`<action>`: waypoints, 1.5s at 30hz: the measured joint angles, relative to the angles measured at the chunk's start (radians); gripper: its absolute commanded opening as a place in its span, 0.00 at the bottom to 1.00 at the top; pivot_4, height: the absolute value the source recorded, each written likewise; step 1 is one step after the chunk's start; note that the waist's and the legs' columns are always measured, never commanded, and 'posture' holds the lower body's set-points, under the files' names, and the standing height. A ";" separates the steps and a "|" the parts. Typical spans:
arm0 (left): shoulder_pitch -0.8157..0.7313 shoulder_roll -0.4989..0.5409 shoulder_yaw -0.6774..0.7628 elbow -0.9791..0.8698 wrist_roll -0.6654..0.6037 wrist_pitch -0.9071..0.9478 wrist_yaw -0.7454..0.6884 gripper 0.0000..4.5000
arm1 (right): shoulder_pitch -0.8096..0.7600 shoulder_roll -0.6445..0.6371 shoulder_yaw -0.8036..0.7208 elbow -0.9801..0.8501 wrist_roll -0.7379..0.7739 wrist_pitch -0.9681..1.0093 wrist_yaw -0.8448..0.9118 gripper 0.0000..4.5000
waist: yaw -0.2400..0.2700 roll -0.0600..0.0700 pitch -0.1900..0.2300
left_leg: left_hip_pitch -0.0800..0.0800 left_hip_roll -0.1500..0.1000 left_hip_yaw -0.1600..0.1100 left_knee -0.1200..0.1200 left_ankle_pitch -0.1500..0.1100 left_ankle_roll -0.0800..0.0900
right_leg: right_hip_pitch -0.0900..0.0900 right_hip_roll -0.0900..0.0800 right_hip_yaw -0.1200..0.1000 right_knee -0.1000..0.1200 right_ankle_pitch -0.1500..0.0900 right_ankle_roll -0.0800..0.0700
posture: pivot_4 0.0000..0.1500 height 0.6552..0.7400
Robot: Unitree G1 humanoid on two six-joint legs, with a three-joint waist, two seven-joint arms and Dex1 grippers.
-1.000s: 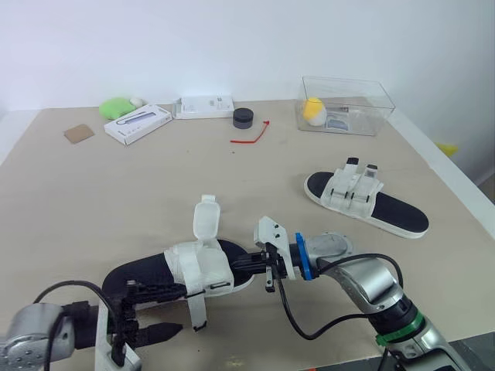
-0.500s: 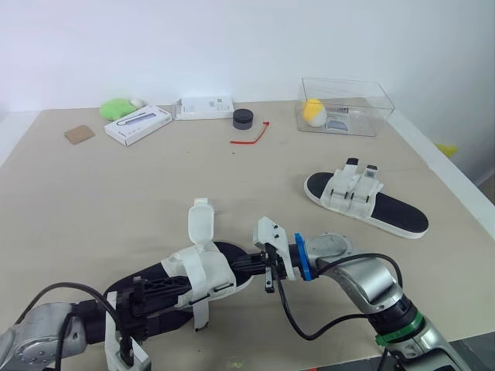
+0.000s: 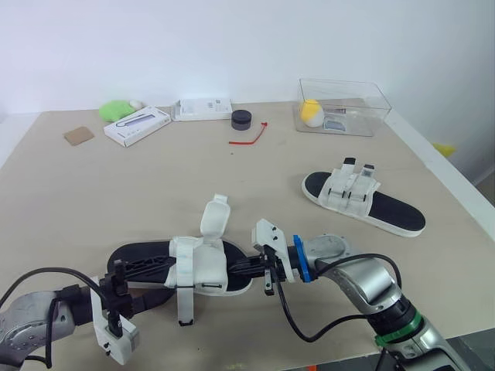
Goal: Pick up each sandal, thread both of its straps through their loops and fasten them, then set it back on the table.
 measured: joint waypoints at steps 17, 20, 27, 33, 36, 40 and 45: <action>0.059 -0.047 0.136 0.031 0.157 -0.314 0.103 0.99 | 0.000 0.000 0.001 0.001 0.006 0.003 0.001 0.00 | 0.000 0.001 -0.002 | 0.000 0.000 0.003 0.000 0.000 0.000 | 0.000 -0.001 0.001 0.000 0.000 -0.001 | 1.00 1.00; 0.018 -0.075 0.137 0.056 0.208 -0.368 0.105 0.99 | -0.008 0.001 0.004 0.003 0.007 0.010 0.002 0.00 | 0.000 0.000 -0.003 | 0.000 0.000 0.002 0.000 0.000 0.000 | 0.000 -0.001 0.001 0.000 0.000 -0.001 | 1.00 1.00; -0.060 -0.094 0.099 0.107 0.286 -0.404 0.125 0.99 | -0.017 0.001 0.007 0.008 0.010 0.016 0.007 0.00 | -0.001 0.001 -0.004 | 0.000 0.001 0.003 0.000 0.000 0.000 | 0.000 0.000 0.001 0.000 0.000 -0.001 | 1.00 1.00; -0.079 -0.115 0.064 0.116 0.322 -0.410 0.163 0.99 | -0.018 0.002 0.007 0.009 0.011 0.023 0.004 0.00 | -0.001 0.003 -0.009 | 0.000 0.001 0.003 0.000 0.000 0.000 | 0.000 -0.001 0.001 0.000 0.001 0.000 | 1.00 1.00; -0.083 -0.115 0.045 0.118 0.334 -0.410 0.184 0.99 | -0.018 0.002 0.008 0.009 0.011 0.026 0.003 0.00 | -0.001 0.005 -0.011 | 0.001 0.000 0.003 0.000 0.000 0.000 | 0.000 -0.001 0.001 0.000 0.001 0.000 | 1.00 1.00; -0.089 -0.113 0.020 0.121 0.346 -0.410 0.211 0.99 | -0.018 0.004 0.008 0.010 0.011 0.030 0.002 0.00 | -0.001 0.006 -0.013 | 0.001 0.000 0.003 0.000 0.000 0.000 | 0.000 -0.001 0.002 0.000 0.001 0.001 | 1.00 1.00; -0.090 -0.113 -0.018 0.127 0.364 -0.410 0.217 0.71 | -0.018 0.006 0.007 0.011 0.011 0.031 0.002 0.00 | -0.001 0.006 -0.013 | 0.001 0.000 0.003 0.000 0.000 0.000 | 0.000 0.000 0.002 0.000 0.001 0.001 | 1.00 1.00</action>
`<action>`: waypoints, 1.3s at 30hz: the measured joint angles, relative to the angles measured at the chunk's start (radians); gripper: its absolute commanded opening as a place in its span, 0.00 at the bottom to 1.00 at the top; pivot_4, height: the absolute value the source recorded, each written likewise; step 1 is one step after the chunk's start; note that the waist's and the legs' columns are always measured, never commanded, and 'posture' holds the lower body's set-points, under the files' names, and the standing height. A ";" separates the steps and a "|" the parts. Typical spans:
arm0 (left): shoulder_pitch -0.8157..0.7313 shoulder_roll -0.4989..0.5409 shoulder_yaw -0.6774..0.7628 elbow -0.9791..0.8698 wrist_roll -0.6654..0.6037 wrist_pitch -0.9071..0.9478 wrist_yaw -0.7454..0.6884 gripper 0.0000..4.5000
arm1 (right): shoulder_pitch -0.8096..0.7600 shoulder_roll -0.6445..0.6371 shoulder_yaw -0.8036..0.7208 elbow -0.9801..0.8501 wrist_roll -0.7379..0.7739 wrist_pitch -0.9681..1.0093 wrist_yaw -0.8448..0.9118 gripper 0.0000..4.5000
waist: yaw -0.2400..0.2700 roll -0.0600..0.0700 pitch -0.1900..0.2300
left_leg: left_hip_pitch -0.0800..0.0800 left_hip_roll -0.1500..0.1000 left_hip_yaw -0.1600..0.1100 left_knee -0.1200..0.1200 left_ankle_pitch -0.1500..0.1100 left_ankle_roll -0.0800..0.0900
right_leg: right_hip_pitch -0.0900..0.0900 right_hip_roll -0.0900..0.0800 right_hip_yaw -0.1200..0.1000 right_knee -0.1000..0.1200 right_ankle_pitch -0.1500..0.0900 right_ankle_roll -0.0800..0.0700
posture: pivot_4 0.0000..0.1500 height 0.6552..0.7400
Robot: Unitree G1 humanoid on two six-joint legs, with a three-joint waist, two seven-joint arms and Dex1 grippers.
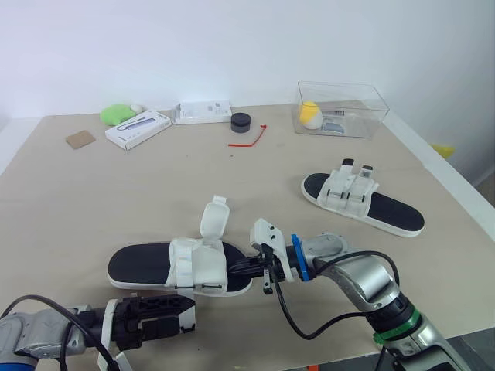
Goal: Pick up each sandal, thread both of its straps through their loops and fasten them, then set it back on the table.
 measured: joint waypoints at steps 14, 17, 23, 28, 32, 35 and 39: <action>0.034 0.004 -0.021 -0.018 0.006 -0.002 0.070 0.02 | 0.000 0.001 0.001 0.006 0.000 0.003 0.001 0.00 | 0.000 0.008 -0.005 | 0.001 0.000 0.001 0.000 0.000 0.000 | 0.001 -0.002 0.001 0.000 0.000 0.002 | 1.00 1.00; 0.044 0.045 -0.076 -0.011 -0.045 0.005 0.083 0.02 | -0.001 0.003 0.001 0.007 0.000 0.003 0.001 0.00 | 0.000 0.007 -0.005 | 0.001 0.000 0.001 0.000 0.000 0.000 | 0.000 -0.001 0.002 0.000 -0.001 0.002 | 1.00 1.00; 0.127 0.363 -0.413 -0.163 -0.410 0.242 0.019 0.02 | -0.008 0.002 0.003 0.012 0.000 0.003 0.006 0.00 | 0.000 0.004 -0.005 | 0.001 0.001 0.000 -0.001 0.000 0.000 | 0.000 -0.002 0.001 0.001 -0.002 0.001 | 1.00 1.00; 0.157 0.627 -0.542 -0.374 -0.874 0.581 -0.131 0.02 | -0.012 0.005 0.005 0.021 0.000 0.000 0.006 0.00 | 0.000 0.003 -0.003 | 0.001 0.000 0.001 -0.001 0.000 0.000 | 0.000 -0.001 0.001 0.002 -0.004 -0.003 | 1.00 1.00; 0.162 0.701 -0.540 -0.460 -1.209 0.794 -0.252 0.02 | -0.011 0.009 0.005 0.021 0.001 -0.001 0.006 0.00 | 0.000 0.004 -0.002 | 0.001 0.000 0.001 -0.001 0.000 0.000 | -0.001 0.001 0.001 0.002 -0.004 -0.003 | 1.00 1.00; 0.152 0.737 -0.504 -0.534 -1.482 0.989 -0.358 0.02 | -0.011 0.011 0.005 0.021 0.001 -0.001 0.006 0.00 | 0.000 0.003 -0.001 | 0.001 0.000 0.000 -0.001 0.000 0.000 | -0.001 0.003 0.000 0.002 -0.005 -0.003 | 1.00 1.00; 0.080 0.747 -0.397 -0.628 -1.825 1.259 -0.441 0.02 | -0.011 0.014 0.004 0.022 0.001 -0.001 0.004 0.00 | 0.000 0.002 0.000 | 0.001 0.000 -0.001 -0.001 0.000 0.000 | -0.001 0.004 0.000 0.002 -0.006 -0.005 | 1.00 1.00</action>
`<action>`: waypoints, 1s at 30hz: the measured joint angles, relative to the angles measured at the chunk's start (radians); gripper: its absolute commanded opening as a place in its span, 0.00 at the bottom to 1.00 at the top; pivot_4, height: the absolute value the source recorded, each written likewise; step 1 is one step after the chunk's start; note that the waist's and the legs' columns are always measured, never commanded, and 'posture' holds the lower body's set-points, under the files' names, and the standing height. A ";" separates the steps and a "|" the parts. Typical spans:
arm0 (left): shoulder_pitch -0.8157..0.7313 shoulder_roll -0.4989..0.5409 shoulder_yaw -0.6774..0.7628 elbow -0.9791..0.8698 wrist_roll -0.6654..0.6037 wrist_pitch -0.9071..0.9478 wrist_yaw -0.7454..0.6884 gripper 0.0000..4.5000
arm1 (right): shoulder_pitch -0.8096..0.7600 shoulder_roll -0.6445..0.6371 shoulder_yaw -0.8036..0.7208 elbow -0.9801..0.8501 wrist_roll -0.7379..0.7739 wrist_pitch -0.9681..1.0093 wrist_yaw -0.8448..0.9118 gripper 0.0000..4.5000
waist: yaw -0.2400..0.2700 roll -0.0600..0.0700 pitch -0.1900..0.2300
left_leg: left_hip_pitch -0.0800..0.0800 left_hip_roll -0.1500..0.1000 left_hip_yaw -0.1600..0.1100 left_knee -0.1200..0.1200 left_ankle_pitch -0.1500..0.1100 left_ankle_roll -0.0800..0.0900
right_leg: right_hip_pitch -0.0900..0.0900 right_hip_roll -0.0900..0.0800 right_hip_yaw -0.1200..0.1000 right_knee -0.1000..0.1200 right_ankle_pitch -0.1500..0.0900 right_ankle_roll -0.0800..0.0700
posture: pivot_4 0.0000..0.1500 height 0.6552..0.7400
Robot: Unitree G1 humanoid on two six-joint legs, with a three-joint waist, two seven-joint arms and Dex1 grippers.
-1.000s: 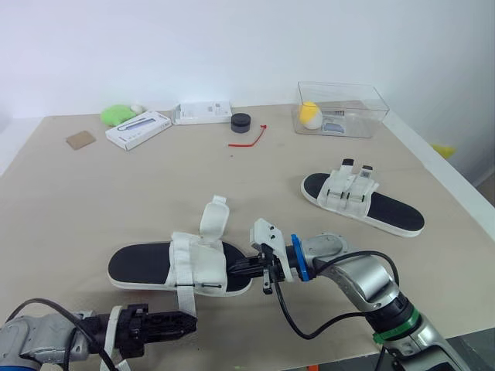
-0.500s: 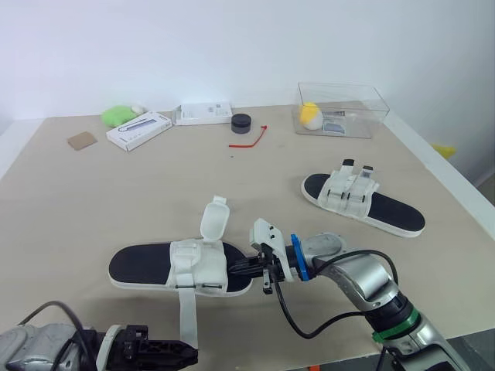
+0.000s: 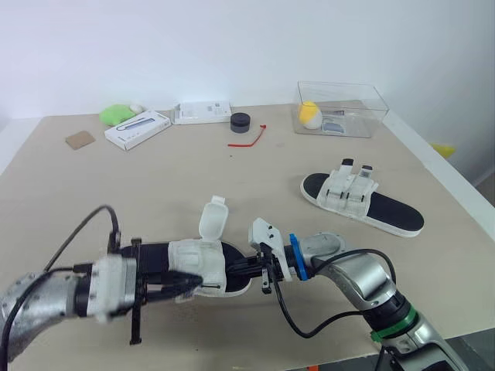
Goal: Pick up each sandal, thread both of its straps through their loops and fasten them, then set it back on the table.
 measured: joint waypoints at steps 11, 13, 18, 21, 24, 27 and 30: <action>-0.341 -0.258 0.121 0.116 -0.525 0.708 0.126 0.02 | 0.001 0.013 -0.001 0.007 0.000 -0.001 -0.005 0.00 | 0.000 -0.002 0.002 | 0.000 0.000 -0.004 0.000 0.000 -0.001 | 0.000 0.006 0.005 0.001 0.001 0.003 | 1.00 1.00; -0.377 -0.309 0.135 0.168 -0.585 0.803 0.162 0.02 | 0.000 0.015 -0.001 0.007 0.000 -0.001 -0.005 0.00 | 0.000 -0.003 0.002 | 0.000 0.000 -0.004 0.000 0.000 -0.001 | 0.000 0.007 0.005 0.001 0.002 0.004 | 1.00 1.00; -0.385 -0.366 0.195 0.241 -0.687 0.997 0.197 0.02 | 0.000 0.017 0.000 0.007 0.000 -0.002 -0.004 0.00 | 0.000 -0.004 0.002 | -0.001 0.000 -0.005 0.000 0.000 -0.001 | 0.000 0.007 0.006 0.001 0.001 0.003 | 1.00 1.00; -0.386 -0.404 0.235 0.283 -0.749 1.088 0.213 0.02 | 0.000 0.019 0.000 0.007 0.000 -0.001 -0.008 0.00 | 0.000 -0.004 0.002 | -0.001 0.000 -0.005 0.000 0.000 -0.001 | 0.000 0.007 0.006 0.001 0.000 0.000 | 1.00 1.00; -0.388 -0.418 0.264 0.364 -0.814 1.190 0.201 0.02 | 0.000 0.021 0.000 0.007 0.000 -0.001 -0.009 0.00 | 0.000 -0.004 0.002 | -0.001 0.000 -0.006 0.000 0.000 -0.001 | 0.000 0.008 0.006 0.001 -0.001 -0.001 | 1.00 1.00; -0.434 -0.451 0.276 0.455 -0.815 1.263 0.175 0.02 | 0.001 0.026 0.000 0.007 -0.001 0.000 -0.010 0.00 | 0.001 -0.005 0.002 | -0.001 0.000 -0.007 0.000 0.000 -0.001 | 0.000 0.008 0.005 0.001 -0.001 -0.001 | 1.00 1.00; -0.486 -0.490 0.276 0.518 -0.749 1.313 0.134 0.02 | 0.001 0.028 0.000 0.008 -0.001 0.000 -0.010 0.00 | 0.000 -0.005 0.002 | -0.001 -0.001 -0.007 0.000 0.000 -0.001 | 0.000 0.008 0.005 0.001 -0.001 -0.002 | 1.00 1.00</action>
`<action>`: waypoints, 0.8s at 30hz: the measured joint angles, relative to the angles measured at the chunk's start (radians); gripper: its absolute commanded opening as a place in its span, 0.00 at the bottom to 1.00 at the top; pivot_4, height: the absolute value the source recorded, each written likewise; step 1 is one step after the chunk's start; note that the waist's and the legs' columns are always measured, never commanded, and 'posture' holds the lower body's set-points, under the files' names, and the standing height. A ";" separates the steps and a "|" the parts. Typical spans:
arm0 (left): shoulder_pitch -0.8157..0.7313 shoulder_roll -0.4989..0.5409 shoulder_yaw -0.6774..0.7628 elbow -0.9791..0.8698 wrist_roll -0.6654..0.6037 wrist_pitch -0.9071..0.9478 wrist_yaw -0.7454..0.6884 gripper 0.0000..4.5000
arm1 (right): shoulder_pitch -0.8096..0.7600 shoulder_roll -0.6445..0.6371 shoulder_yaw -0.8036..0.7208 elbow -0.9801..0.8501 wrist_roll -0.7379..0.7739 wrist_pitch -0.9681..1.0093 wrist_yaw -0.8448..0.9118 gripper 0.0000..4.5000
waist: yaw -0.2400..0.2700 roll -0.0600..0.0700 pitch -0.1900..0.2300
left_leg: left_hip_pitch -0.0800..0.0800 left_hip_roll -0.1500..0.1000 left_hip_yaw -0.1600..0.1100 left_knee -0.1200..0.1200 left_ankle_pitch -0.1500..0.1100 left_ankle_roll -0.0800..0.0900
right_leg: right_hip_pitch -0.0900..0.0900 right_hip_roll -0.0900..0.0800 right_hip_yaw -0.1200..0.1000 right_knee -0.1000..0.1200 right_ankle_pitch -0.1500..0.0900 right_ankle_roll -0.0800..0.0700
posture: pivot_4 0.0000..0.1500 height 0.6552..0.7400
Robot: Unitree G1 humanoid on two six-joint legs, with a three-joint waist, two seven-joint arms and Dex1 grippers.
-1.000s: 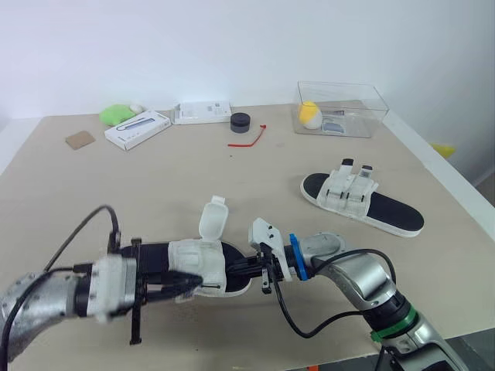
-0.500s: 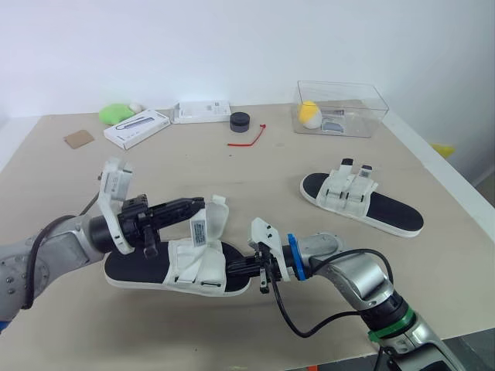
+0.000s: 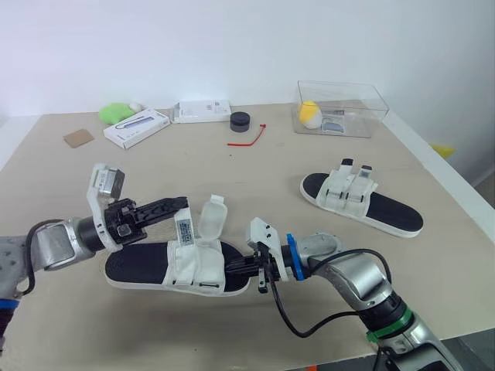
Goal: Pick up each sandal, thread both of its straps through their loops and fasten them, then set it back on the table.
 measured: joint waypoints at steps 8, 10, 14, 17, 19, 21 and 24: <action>-0.068 -0.051 -0.016 0.114 0.311 0.059 -0.191 0.02 | 0.002 0.004 0.001 -0.002 0.000 0.002 -0.003 0.00 | 0.000 0.000 0.000 | -0.001 0.000 -0.002 0.000 0.000 0.000 | -0.001 0.001 -0.001 0.000 0.000 -0.001 | 1.00 1.00; -0.069 -0.065 -0.021 0.130 0.385 0.059 -0.235 0.02 | 0.003 0.004 0.001 -0.004 0.001 0.002 -0.008 0.00 | 0.000 0.000 0.000 | -0.001 0.000 -0.002 0.000 0.000 0.000 | -0.001 0.001 -0.001 0.000 0.000 -0.001 | 1.00 1.00; -0.105 -0.070 -0.029 0.193 0.516 0.060 -0.342 0.02 | 0.004 0.005 0.001 -0.005 0.001 0.003 -0.013 0.00 | 0.000 -0.001 0.000 | -0.001 0.000 -0.004 0.000 0.000 0.000 | 0.000 0.001 -0.002 0.000 0.000 -0.001 | 1.00 1.00; -0.143 -0.080 -0.029 0.240 0.582 0.061 -0.413 0.02 | 0.005 0.005 0.001 -0.006 0.003 0.004 -0.014 0.00 | 0.000 -0.001 0.000 | -0.002 0.000 -0.004 0.000 0.000 0.000 | 0.000 0.001 -0.002 0.000 0.000 -0.001 | 1.00 1.00; -0.162 -0.095 -0.029 0.262 0.615 0.063 -0.447 0.02 | 0.006 0.004 0.000 -0.006 0.007 0.005 -0.015 0.00 | 0.000 -0.001 0.000 | -0.002 0.000 -0.004 0.000 0.000 0.000 | 0.000 0.001 -0.002 0.000 0.000 -0.001 | 1.00 1.00; -0.196 -0.119 -0.034 0.298 0.647 0.078 -0.478 0.02 | 0.006 0.004 0.000 -0.007 0.009 0.006 -0.016 0.00 | 0.000 -0.001 0.000 | -0.003 0.000 -0.005 0.000 0.000 0.000 | 0.000 0.001 -0.003 0.000 0.000 0.000 | 1.00 1.00; -0.218 -0.139 -0.036 0.313 0.673 0.092 -0.495 0.02 | 0.008 0.004 0.000 -0.009 0.010 0.007 -0.017 0.00 | 0.000 -0.001 0.000 | -0.003 0.000 -0.006 0.000 0.000 0.000 | -0.001 0.001 -0.004 0.000 0.002 0.002 | 1.00 1.00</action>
